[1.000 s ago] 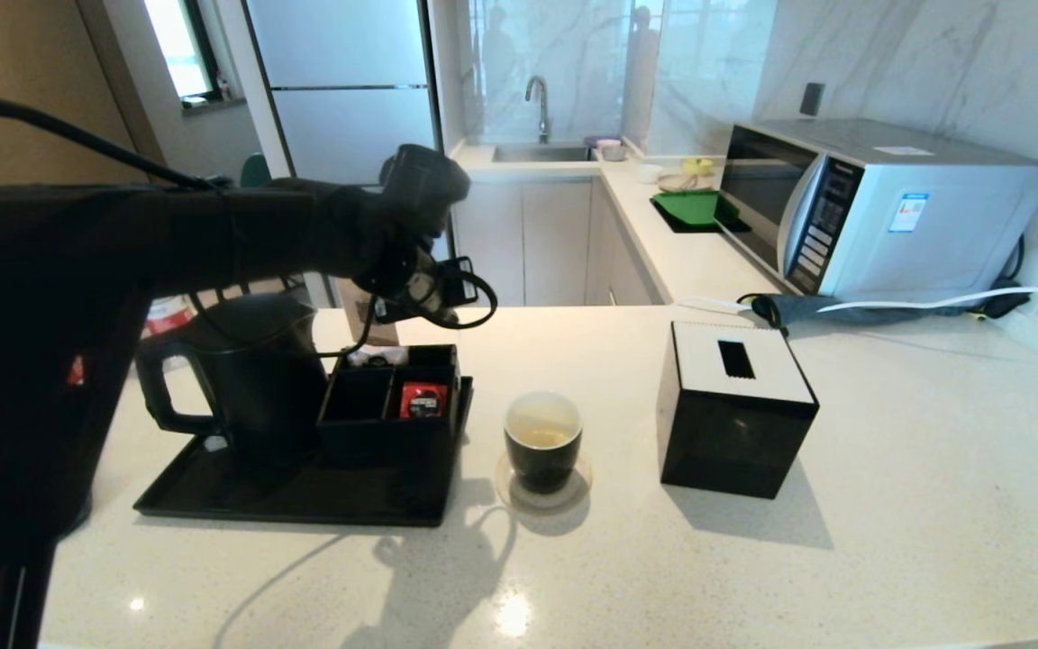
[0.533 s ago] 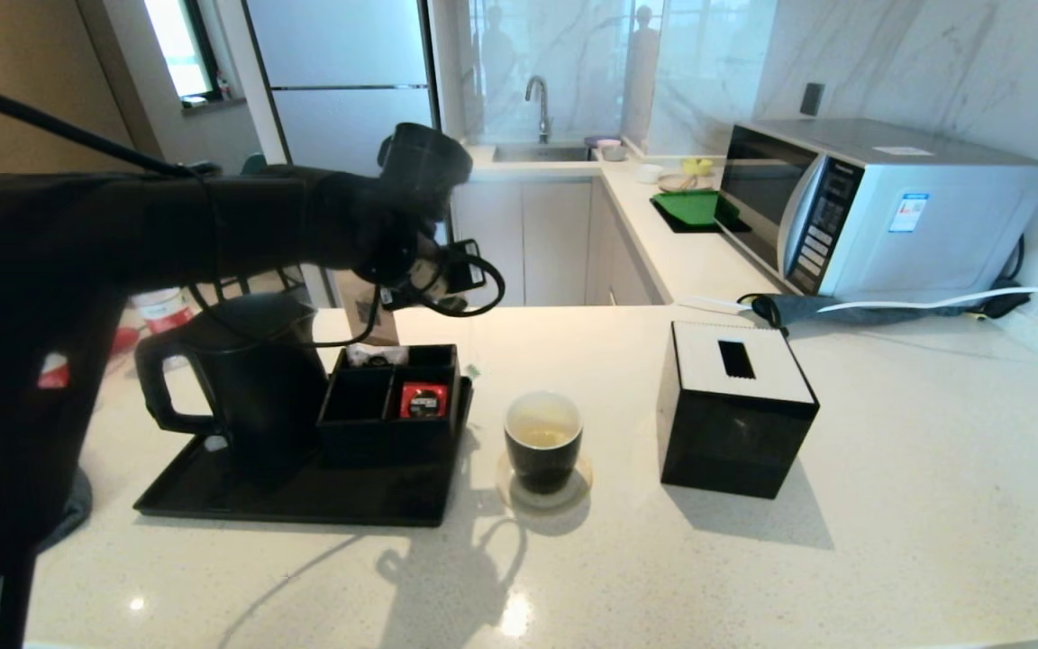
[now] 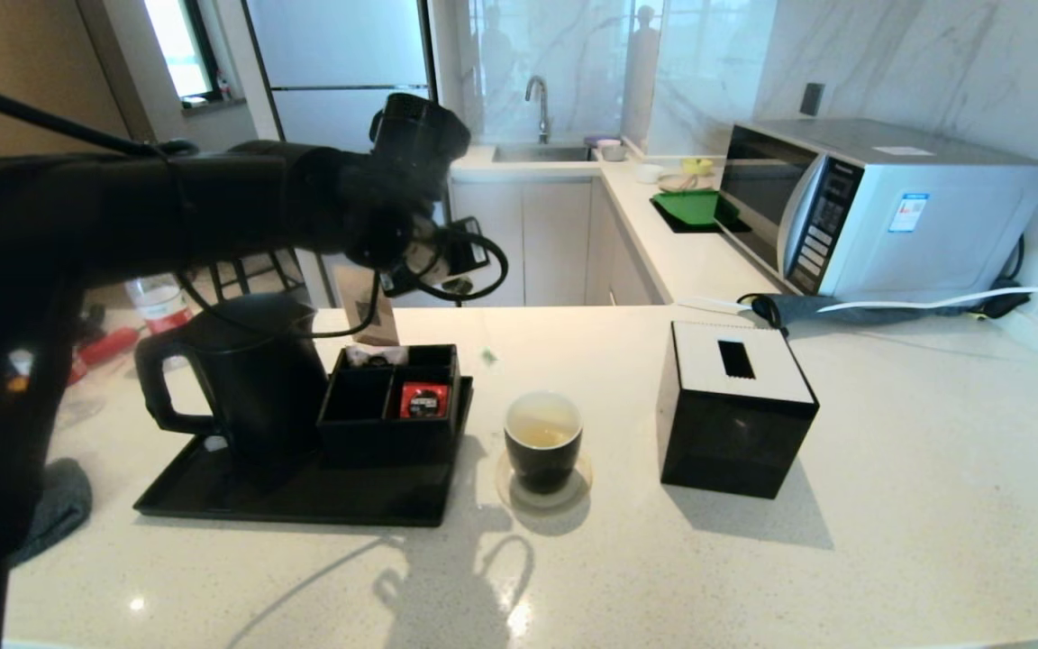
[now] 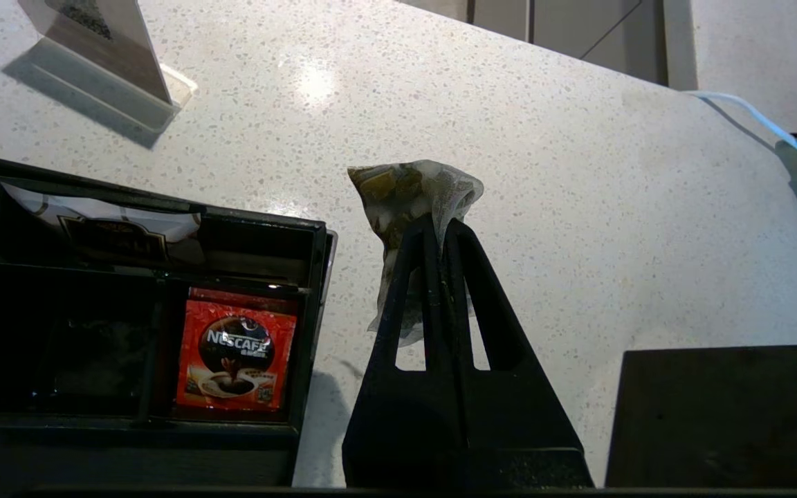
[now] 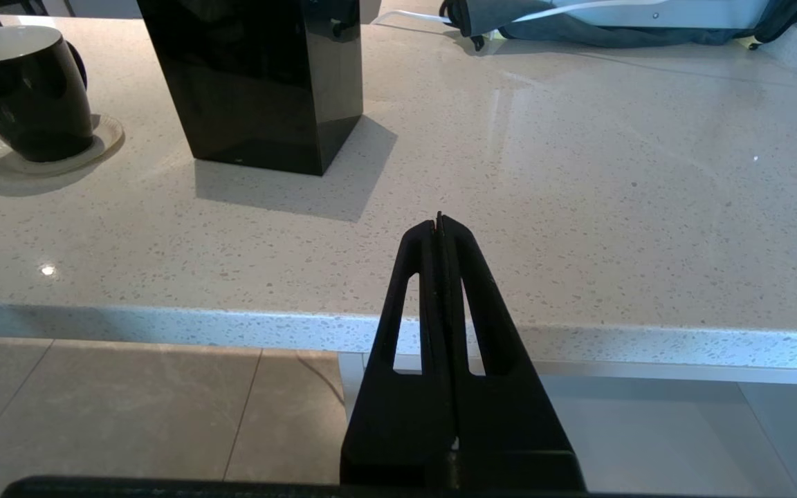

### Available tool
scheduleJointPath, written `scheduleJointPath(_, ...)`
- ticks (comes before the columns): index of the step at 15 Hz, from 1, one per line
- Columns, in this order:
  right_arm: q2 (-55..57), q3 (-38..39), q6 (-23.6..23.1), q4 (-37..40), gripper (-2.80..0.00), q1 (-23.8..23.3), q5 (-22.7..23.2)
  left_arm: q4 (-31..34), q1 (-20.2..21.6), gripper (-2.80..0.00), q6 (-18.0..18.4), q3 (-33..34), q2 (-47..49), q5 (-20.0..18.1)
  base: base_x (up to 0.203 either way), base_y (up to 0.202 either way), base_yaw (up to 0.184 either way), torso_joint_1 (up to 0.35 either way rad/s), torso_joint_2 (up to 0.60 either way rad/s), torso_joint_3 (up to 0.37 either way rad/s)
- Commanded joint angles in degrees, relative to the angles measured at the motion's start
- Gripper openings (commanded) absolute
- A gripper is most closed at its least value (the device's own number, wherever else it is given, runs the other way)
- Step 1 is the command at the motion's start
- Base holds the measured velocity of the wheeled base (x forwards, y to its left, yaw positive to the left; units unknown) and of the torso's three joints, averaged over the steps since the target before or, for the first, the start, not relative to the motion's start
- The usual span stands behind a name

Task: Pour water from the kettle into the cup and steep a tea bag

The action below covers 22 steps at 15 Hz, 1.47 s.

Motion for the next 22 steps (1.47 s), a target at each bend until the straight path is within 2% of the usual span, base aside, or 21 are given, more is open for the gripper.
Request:
scheduleJointPath(1, 0.1, 0.0, 0.0, 0.0, -2.8, 0.0, 0.0, 0.2, -0.4, -2.8, -0.2, 0.1, -1.0, 0.1, 0.0, 0.0, 0.0, 0.0, 0.0, 0.0)
scheduleJointPath(8, 0.1, 0.0, 0.0, 0.0, -2.8, 0.0, 0.0, 0.4, -1.7, -2.8, -0.2, 0.2, -3.4, 0.0, 0.0, 0.0, 0.0, 0.0, 0.0, 0.0)
scheduleJointPath(16, 0.1, 0.0, -0.2, 0.0, -2.8, 0.0, 0.0, 1.9, -5.9, -2.8, -0.2, 0.5, -7.7, 0.1, 0.0, 0.0, 0.0, 0.0, 0.0, 0.0)
scheduleJointPath(22, 0.1, -0.1, -1.4, -1.0, -2.8, 0.0, -0.1, 4.2, -6.1, -2.8, -0.3, 0.7, -10.3, 0.1, 0.0, 0.0, 0.0, 0.0, 0.0, 0.0)
